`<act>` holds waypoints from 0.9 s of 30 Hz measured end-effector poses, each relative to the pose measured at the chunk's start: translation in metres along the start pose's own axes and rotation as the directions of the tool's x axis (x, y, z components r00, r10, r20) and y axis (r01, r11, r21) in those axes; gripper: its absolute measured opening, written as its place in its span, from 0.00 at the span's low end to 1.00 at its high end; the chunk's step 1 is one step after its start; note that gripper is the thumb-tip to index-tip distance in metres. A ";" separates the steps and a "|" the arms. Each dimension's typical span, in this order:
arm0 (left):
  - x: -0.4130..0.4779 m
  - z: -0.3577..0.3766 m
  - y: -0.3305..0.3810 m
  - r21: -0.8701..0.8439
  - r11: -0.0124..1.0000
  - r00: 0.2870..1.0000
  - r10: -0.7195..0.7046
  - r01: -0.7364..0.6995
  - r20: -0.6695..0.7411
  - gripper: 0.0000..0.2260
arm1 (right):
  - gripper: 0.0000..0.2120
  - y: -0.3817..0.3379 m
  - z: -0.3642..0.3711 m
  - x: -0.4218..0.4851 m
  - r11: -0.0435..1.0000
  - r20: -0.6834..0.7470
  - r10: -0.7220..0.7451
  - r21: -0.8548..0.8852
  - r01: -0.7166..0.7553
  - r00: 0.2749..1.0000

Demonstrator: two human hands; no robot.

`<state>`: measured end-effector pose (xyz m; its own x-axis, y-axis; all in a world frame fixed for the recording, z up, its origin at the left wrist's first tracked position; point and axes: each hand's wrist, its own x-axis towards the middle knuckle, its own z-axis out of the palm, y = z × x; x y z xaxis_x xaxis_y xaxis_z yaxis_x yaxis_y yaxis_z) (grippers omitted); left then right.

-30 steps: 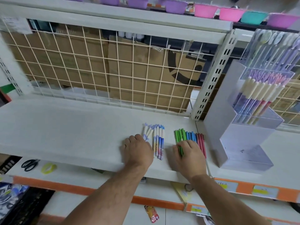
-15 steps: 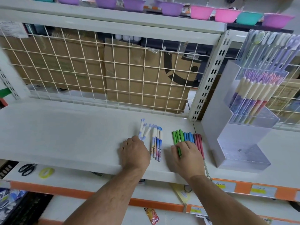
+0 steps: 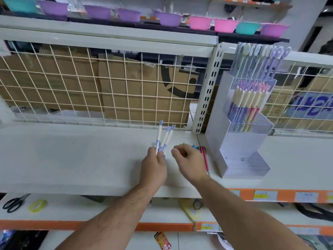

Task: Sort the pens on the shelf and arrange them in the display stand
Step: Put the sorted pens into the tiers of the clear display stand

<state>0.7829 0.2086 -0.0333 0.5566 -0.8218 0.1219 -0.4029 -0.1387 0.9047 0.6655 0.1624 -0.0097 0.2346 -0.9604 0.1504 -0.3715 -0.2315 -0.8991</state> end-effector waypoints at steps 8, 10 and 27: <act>-0.024 0.032 0.038 -0.081 0.997 0.983 0.033 -0.019 0.179 0.12 | 0.09 -0.006 -0.047 0.003 0.987 -0.055 0.084 0.143 -0.076 0.995; -0.026 0.043 0.046 -0.089 0.996 0.970 0.036 -0.015 0.241 0.09 | 0.08 -0.002 -0.063 0.005 0.987 -0.049 0.088 0.141 -0.080 0.995; -0.048 0.171 0.155 -0.404 0.912 0.952 0.056 0.074 0.301 0.07 | 0.06 0.028 -0.229 0.042 0.991 0.024 -0.043 0.131 0.040 0.999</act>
<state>0.5697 0.1323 0.0310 0.2886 -0.9564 0.0442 -0.0330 0.0362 0.9988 0.4589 0.0796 0.0658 0.2717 -0.9456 0.1791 -0.2407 -0.2470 -0.9387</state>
